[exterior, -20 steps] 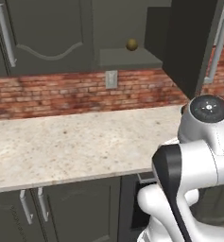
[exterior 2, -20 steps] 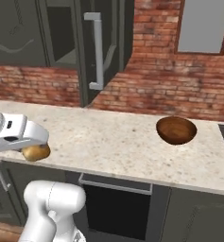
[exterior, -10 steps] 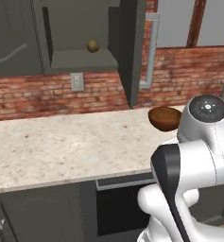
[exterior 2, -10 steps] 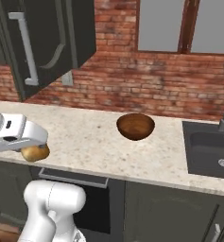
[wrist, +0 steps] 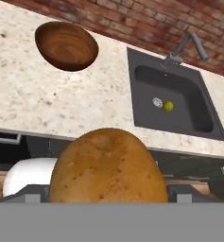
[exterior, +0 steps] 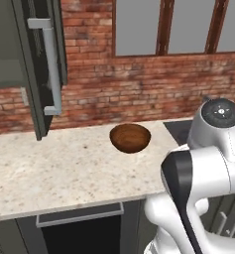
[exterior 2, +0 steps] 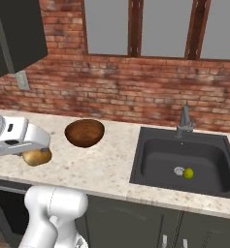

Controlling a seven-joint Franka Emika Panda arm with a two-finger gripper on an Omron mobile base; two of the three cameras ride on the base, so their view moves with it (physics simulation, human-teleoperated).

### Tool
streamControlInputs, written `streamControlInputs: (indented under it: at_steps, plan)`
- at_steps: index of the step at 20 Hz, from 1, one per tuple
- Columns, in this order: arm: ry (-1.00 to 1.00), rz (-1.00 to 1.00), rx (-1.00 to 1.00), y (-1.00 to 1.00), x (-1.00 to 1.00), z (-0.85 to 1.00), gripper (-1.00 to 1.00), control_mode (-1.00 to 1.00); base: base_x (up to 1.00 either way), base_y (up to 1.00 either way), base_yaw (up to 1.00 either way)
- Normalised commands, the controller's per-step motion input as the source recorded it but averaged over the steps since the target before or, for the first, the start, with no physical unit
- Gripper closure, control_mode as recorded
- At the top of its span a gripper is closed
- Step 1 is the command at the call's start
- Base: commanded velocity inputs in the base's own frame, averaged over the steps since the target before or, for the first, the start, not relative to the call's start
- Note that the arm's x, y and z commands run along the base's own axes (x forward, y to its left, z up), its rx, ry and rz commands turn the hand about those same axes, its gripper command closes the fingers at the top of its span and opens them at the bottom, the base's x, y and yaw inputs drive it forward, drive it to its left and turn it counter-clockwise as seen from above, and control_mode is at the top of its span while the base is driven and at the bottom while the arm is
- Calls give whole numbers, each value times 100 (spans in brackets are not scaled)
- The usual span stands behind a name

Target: Pick the potatos from the cabinet and place them in one bowl. Pick the pear from the sink and place it in the other bowl.

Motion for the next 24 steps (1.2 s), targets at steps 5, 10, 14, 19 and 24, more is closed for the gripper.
streamControlInputs:
  at_steps: [5,10,14,19,24]
  plan:
    - [0,2,7,-3,50,-3,100,-100,30,-10,0]
    - [0,1,12,12,84,-7,100,-100,0,0,0]
    - [0,0,12,30,81,-9,100,-100,0,0,0]
    - [1,0,8,21,83,-19,100,-100,0,0,0]
    - [0,0,3,19,73,-21,100,-100,0,0,0]
